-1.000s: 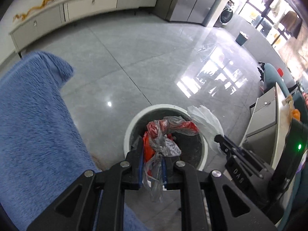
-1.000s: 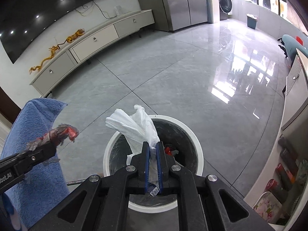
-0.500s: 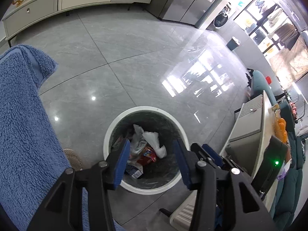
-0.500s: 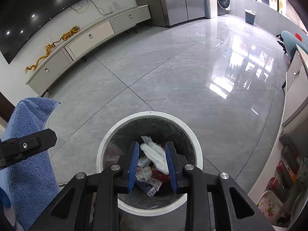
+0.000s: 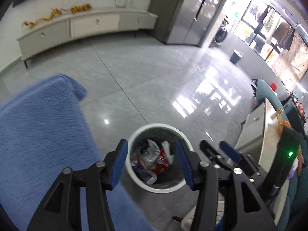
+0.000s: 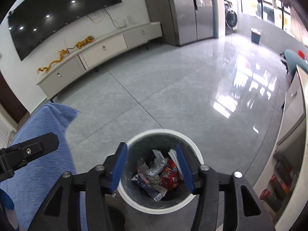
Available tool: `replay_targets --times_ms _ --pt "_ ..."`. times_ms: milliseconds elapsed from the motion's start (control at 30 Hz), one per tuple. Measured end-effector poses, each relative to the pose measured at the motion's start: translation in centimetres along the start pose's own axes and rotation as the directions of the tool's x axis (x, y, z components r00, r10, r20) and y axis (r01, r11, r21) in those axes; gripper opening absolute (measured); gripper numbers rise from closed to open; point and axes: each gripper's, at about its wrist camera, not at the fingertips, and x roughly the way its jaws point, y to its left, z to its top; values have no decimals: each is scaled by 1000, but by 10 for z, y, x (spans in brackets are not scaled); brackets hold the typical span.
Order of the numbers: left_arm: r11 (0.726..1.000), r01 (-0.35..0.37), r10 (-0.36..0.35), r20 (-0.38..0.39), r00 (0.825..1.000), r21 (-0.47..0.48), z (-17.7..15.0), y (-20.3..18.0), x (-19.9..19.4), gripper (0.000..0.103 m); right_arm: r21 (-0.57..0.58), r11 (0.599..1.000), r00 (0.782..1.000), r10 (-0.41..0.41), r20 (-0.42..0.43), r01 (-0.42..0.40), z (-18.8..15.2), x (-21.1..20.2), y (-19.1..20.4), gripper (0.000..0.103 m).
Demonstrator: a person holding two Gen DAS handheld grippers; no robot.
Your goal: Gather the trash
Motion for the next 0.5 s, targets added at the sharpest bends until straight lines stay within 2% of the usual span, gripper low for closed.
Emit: replay_targets --times_ms 100,300,433,500 --pt "999 -46 46 62 997 -10 -7 12 -34 53 -36 999 999 9 42 -8 2 -23 16 55" --pt "987 -155 159 174 972 -32 -38 46 -110 54 -161 987 990 49 130 -27 -3 -75 61 66" --pt "971 -227 237 232 943 -70 -64 76 -160 54 -245 968 979 91 180 -45 -12 -106 93 76" --pt "958 -270 286 258 923 -97 -79 94 -185 54 -293 954 972 119 201 -56 -20 -122 112 79"
